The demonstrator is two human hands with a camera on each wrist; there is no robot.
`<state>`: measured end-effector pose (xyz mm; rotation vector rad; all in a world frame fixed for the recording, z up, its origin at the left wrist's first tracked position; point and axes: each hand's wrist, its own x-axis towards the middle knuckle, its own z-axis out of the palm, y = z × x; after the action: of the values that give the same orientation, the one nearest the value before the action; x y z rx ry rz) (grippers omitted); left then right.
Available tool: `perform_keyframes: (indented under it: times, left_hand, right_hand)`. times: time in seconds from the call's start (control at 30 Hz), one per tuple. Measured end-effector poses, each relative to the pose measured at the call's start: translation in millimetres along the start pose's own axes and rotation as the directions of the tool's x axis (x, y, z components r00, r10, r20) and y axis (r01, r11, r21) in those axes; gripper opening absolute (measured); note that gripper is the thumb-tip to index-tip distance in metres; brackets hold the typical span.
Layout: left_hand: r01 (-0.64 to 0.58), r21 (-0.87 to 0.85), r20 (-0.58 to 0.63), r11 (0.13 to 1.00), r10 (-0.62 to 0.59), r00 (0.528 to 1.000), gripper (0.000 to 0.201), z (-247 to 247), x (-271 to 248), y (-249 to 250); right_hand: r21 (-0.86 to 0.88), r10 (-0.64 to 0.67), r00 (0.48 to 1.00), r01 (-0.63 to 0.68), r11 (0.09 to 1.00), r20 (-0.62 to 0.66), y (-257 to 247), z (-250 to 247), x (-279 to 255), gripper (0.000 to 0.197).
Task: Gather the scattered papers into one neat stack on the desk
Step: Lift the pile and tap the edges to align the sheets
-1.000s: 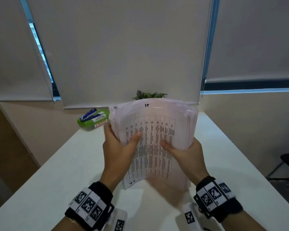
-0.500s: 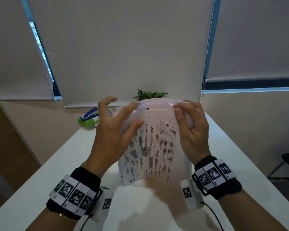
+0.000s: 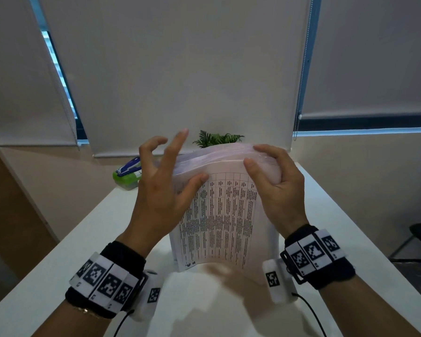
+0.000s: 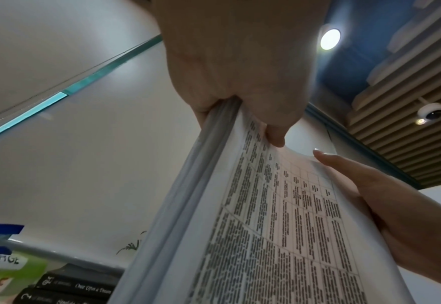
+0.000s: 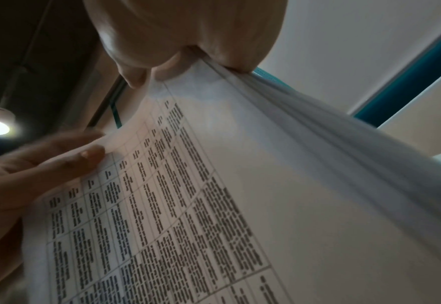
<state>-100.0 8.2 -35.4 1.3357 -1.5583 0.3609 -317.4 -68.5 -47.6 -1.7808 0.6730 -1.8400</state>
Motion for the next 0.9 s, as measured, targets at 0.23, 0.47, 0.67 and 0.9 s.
perform_keyframes:
  times: [0.23,0.47,0.67,0.9]
  left_hand:
    - [0.016,0.046,0.023,0.999,-0.018,1.0,0.061,1,2,2]
    - [0.397,-0.577,0.098,0.714,-0.422,0.901,0.109,7,-4,-5]
    - [0.617,-0.596,0.442,0.514,-0.431,0.787,0.031,25,-19,-23]
    - [0.526,-0.709,0.225,0.47,-0.556,0.8,0.032,37,-15,-3]
  right_hand:
    - [0.093,0.094,0.995,-0.095,0.991,0.012,-9,4,2,0.027]
    - [0.187,0.245,0.957,-0.272,0.944,0.157,11,-14,-10,0.1]
    - [0.091,0.403,0.86,-0.45,0.889,0.312,29,-13,-23,0.046]
    - [0.141,0.311,0.939,-0.331,0.933,0.148,17,-2,-14,0.036]
